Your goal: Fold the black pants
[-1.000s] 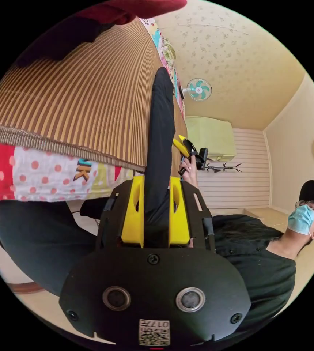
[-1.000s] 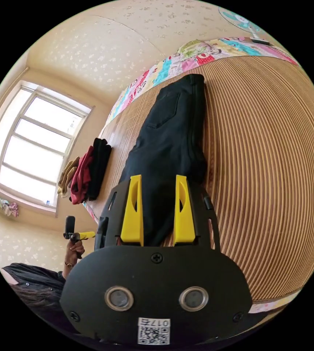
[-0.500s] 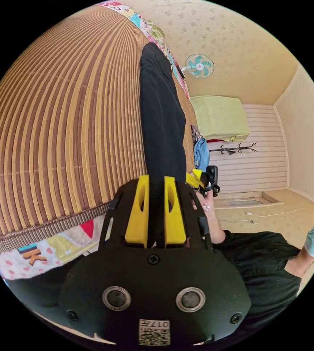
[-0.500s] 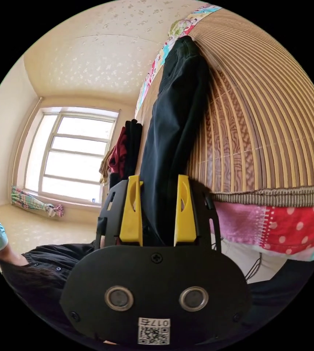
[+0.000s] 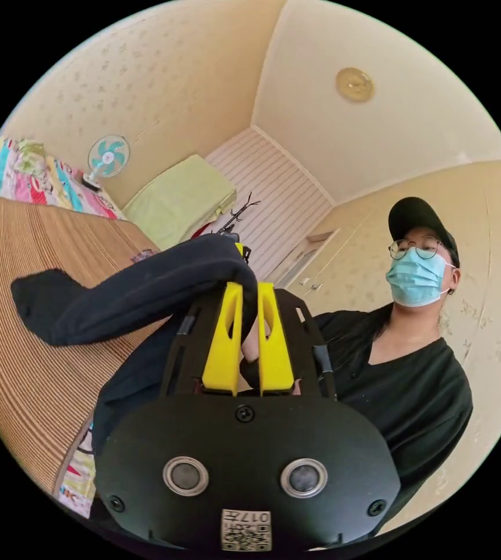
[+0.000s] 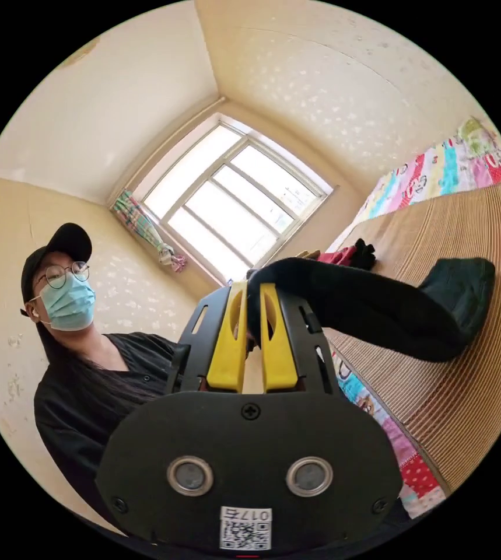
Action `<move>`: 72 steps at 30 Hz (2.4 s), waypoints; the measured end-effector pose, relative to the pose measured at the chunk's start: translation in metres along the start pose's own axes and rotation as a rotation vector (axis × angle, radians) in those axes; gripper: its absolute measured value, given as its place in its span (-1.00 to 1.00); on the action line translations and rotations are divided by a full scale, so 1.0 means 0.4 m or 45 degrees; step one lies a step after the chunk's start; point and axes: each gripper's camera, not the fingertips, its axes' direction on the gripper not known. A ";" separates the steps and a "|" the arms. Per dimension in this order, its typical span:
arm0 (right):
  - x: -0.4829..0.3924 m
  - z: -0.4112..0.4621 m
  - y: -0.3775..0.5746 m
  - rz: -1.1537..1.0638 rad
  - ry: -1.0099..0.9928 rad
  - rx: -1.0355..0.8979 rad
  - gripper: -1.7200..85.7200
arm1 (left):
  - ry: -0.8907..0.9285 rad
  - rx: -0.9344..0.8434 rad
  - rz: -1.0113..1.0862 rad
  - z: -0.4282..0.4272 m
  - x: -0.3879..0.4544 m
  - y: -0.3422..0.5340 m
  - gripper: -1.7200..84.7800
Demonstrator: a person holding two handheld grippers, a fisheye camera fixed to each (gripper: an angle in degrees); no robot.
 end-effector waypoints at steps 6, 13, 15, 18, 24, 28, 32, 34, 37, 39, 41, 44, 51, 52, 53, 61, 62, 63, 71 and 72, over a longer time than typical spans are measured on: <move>-0.403 -0.075 -0.228 -0.376 0.075 -0.019 -0.94 | -0.076 -0.007 0.365 -0.008 0.377 -0.228 -0.81; -0.392 -0.123 -0.339 -0.258 0.052 -0.014 -0.94 | -0.087 0.080 0.097 -0.076 0.297 -0.261 -0.67; -0.348 -0.105 -0.393 -0.221 0.125 -0.058 -0.94 | 0.141 -0.027 -0.035 -0.032 0.206 -0.291 -0.65; -0.324 -0.099 -0.483 -0.223 0.099 -0.082 -0.94 | 0.421 -0.084 -0.153 0.035 0.112 -0.349 -0.69; -0.499 -0.141 -0.486 -0.713 0.215 -0.103 -0.94 | 0.086 -0.089 0.237 0.035 0.230 -0.419 -0.78; -0.422 -0.129 -0.348 -0.645 0.356 -0.195 -0.93 | -0.308 -0.246 0.290 0.064 0.201 -0.295 -0.65; -0.117 -0.086 -0.040 -0.279 0.439 -0.307 -0.93 | -0.250 -0.310 -0.094 0.084 -0.048 -0.035 -0.50; 0.040 -0.077 0.129 -0.004 0.330 -0.271 -0.92 | -0.268 -0.352 -0.338 0.116 -0.162 0.102 -0.51; 0.201 -0.084 0.396 0.351 0.075 -0.118 -0.92 | -0.205 -0.431 -0.621 0.179 -0.262 0.302 -0.56; 0.236 -0.101 0.533 0.472 -0.124 -0.002 -0.92 | -0.088 -0.343 -0.720 0.178 -0.279 0.378 -0.57; 0.234 -0.115 0.576 0.512 -0.105 0.018 -0.92 | 0.046 -0.129 -0.825 0.142 -0.296 0.440 -0.55; 0.230 -0.117 0.579 0.551 -0.019 -0.034 -0.91 | 0.029 -0.039 -0.911 0.119 -0.326 0.452 -0.57; 0.144 -0.126 0.468 0.310 -0.108 -0.052 -0.91 | -0.096 -0.330 -0.610 0.185 -0.224 0.272 -0.83; 0.124 -0.130 0.458 0.271 -0.113 -0.059 -0.91 | -0.048 -0.372 -0.530 0.180 -0.178 0.244 -0.84; 0.090 -0.134 0.444 0.217 -0.119 -0.088 -0.91 | -0.035 -0.430 -0.492 0.171 -0.145 0.223 -0.84; 0.054 -0.075 0.505 0.252 -0.139 -0.134 -0.91 | -0.651 -0.340 -0.258 0.107 -0.128 -0.027 -0.98; 0.054 -0.073 0.507 0.258 -0.171 -0.079 -0.91 | -0.666 -0.448 -0.234 0.172 -0.172 -0.075 -0.98; 0.051 -0.072 0.502 0.248 -0.219 -0.022 -0.91 | -0.688 -0.500 -0.217 0.207 -0.195 -0.094 -0.98; 0.059 -0.080 0.354 0.160 -0.340 0.182 -0.91 | -0.017 -1.093 -0.265 0.567 -0.498 0.066 -0.98; 0.092 -0.097 0.319 0.170 -0.334 0.232 -0.91 | 0.018 -1.057 -0.263 0.566 -0.495 0.075 -0.98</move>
